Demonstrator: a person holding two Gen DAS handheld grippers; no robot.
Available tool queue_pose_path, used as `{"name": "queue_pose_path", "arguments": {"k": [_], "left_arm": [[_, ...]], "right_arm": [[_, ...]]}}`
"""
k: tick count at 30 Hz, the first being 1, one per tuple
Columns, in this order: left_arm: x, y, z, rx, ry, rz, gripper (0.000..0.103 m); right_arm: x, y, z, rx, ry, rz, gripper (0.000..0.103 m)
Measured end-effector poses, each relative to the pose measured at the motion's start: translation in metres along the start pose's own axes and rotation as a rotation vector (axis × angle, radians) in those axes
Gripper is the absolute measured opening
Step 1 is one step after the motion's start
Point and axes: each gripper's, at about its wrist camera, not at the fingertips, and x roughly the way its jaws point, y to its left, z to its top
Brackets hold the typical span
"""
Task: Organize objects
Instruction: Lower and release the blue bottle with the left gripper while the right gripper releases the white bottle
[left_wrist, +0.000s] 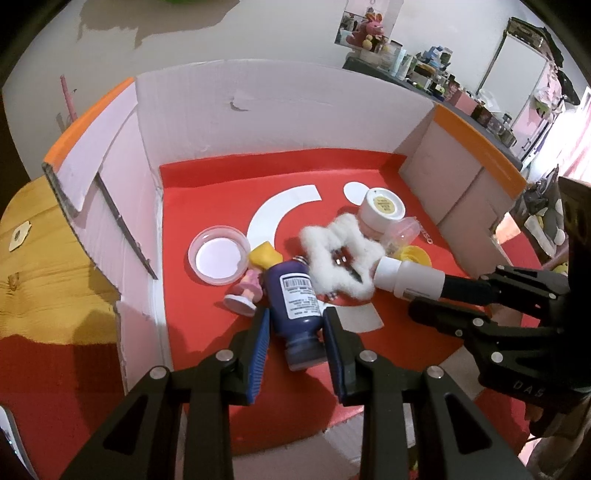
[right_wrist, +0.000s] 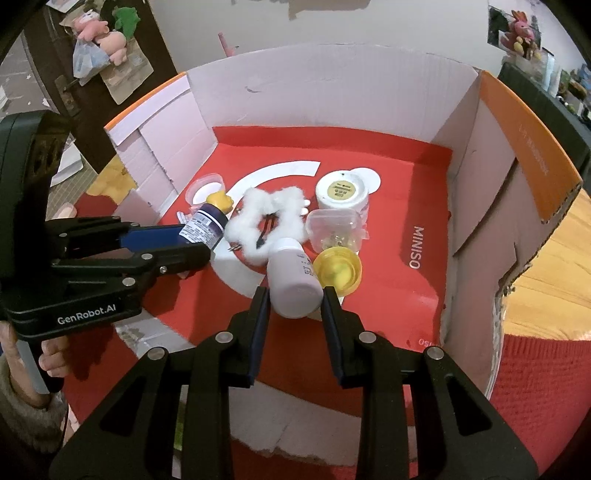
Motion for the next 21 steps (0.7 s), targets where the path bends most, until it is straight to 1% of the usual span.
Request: {"name": "queue_pose_path", "arguments": {"k": [6,9,11,14,21], "left_arm": [[0.0018,0.0005,0.0019,-0.010,-0.009,0.003,0.031],[0.0021,0.0003,0.0011,-0.010,-0.013,0.002,0.031],[0.0051,0.0004,0.0001,-0.015,-0.003,0.001,0.030],[0.0046,-0.0012,-0.0007,-0.013,-0.016,0.009,0.030],[0.0039,0.0004,-0.0004,-0.025,-0.018,0.000,0.030]], "right_arm": [[0.0075,-0.0047,0.0007,0.015,-0.001,-0.002,0.027],[0.0074,-0.0055,0.0010,0.018,-0.006,0.002,0.027],[0.0076,-0.0056,0.0010,0.016,-0.005,0.001,0.027],[0.0077,-0.0057,0.0009,0.016,-0.005,0.002,0.027],[0.0061,-0.0068,-0.0005,0.026,-0.011,0.015,0.027]]}}
